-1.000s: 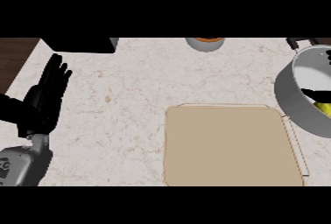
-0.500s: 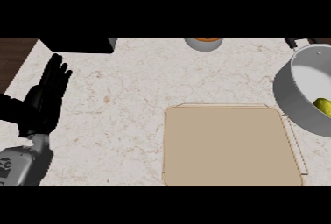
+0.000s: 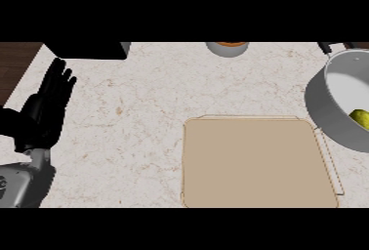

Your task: Pick the pear from the tray and place it in the pot

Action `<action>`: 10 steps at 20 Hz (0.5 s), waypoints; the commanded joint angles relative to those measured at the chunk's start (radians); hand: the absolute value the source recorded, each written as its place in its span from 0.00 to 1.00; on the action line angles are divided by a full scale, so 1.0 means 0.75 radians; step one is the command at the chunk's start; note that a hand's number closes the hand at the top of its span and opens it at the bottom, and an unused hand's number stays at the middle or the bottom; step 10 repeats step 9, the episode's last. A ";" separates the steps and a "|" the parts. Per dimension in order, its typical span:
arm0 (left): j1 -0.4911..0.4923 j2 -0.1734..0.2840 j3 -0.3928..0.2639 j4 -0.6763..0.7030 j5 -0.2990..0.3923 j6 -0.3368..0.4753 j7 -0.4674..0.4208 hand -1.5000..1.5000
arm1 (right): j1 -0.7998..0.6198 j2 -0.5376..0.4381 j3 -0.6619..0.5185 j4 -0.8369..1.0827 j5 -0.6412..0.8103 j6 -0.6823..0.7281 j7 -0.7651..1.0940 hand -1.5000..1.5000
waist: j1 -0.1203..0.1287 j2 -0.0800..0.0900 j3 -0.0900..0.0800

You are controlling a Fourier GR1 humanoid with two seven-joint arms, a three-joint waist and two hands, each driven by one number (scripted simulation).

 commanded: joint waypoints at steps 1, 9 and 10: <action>0.002 -0.007 0.008 0.022 -0.003 -0.015 -0.023 0.50 | 0.044 -0.051 -0.009 0.006 0.001 0.103 -0.054 0.00 | 0.000 0.002 0.001; -0.021 0.003 0.027 0.010 -0.017 0.005 0.027 0.50 | 0.144 -0.064 -0.014 -0.006 0.010 0.142 -0.123 0.00 | -0.008 -0.001 0.004; -0.021 0.003 0.027 0.010 -0.017 0.005 0.027 0.50 | 0.144 -0.064 -0.014 -0.006 0.010 0.142 -0.123 0.00 | -0.008 -0.001 0.004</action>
